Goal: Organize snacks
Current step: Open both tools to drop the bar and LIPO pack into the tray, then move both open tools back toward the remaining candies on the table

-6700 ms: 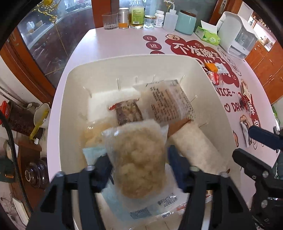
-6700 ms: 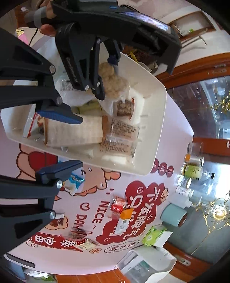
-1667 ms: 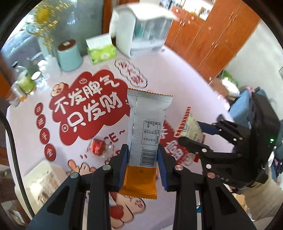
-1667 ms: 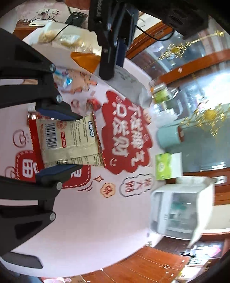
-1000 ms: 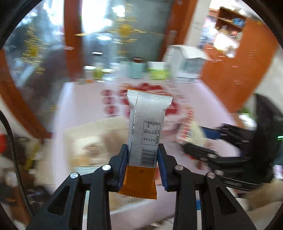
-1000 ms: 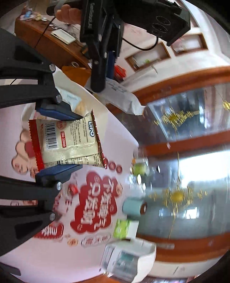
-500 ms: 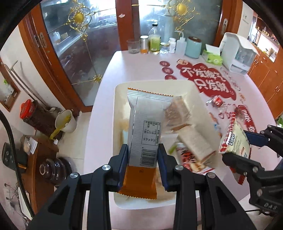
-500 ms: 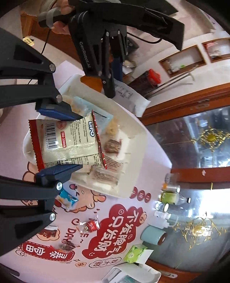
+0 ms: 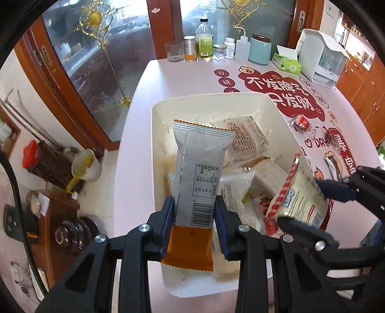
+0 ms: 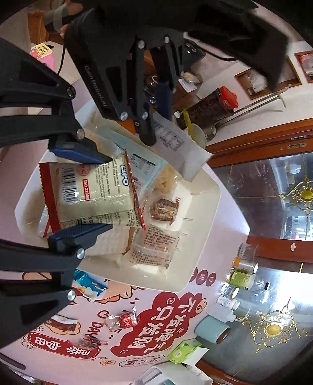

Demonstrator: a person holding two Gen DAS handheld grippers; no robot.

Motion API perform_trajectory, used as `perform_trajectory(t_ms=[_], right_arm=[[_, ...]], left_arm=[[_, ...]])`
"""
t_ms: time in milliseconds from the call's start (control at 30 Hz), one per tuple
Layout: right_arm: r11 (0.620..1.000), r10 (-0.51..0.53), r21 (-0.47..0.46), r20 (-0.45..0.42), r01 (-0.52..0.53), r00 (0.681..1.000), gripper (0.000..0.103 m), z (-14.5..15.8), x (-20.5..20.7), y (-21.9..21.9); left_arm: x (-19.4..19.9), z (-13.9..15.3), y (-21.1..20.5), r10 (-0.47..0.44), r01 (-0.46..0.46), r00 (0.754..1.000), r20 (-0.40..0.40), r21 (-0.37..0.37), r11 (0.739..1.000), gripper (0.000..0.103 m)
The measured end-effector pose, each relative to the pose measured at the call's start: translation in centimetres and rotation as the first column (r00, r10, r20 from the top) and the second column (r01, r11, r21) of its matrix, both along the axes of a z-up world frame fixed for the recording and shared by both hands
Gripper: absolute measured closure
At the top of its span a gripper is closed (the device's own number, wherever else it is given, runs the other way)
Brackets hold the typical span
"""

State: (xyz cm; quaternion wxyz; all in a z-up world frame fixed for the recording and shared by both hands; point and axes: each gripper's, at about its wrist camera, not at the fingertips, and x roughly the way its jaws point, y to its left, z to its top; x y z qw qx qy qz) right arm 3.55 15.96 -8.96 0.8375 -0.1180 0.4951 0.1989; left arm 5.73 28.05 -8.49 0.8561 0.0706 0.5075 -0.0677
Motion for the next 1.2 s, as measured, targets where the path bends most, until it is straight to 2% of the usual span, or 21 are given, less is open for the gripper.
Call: perform_trajectory(t_ms=[133,200,233,267,467,700,1000,1200], right_arm=[[1.000,-0.008,-0.008,-0.044,0.008,0.999,0.054,-1.1,0.4,0.0],[1.000,-0.003,-0.003,-0.058,0.003,0.998,0.052,-1.4,0.3,0.0],[1.000,0.000,-0.004,-0.058,0.000,0.998,0.051,-1.5,0.2,-0.1],[1.000,0.002,-0.004,-0.054,-0.002,0.999,0.051,-1.5,0.0,-0.1],[1.000,-0.005,0.004,-0.017,0.006,1.000,0.044,-0.8,-0.6,-0.6],[1.000,-0.017,0.012,0.011,0.017,1.000,0.042,0.0,-1.4,-1.7],[1.000,-0.017,0.021,0.036,0.016,0.999,0.042,0.8,-3.0,-3.8],[0.999,-0.028,0.027,0.124,0.024,0.992,0.042,2.7,-4.9,-6.4]], left_arm=[[0.4,0.2,-0.6,-0.020,0.020,1.000,0.017,0.012,1.000,0.065],[0.4,0.0,-0.7,-0.023,0.022,1.000,0.014,0.026,0.999,0.038],[0.4,-0.1,-0.7,-0.020,0.020,1.000,0.018,0.034,0.999,0.019],[0.3,-0.1,-0.8,-0.021,0.019,0.999,0.033,0.042,0.999,0.016],[0.0,0.0,-1.2,-0.041,0.040,0.998,0.040,0.033,0.999,0.016],[-0.9,0.9,-2.0,-0.051,0.051,0.997,0.061,-0.003,0.999,0.016],[-2.2,3.7,-3.9,-0.039,0.051,0.984,0.174,-0.064,0.997,0.016],[-2.9,6.0,-7.7,-0.086,0.113,0.965,0.246,-0.098,0.989,0.016]])
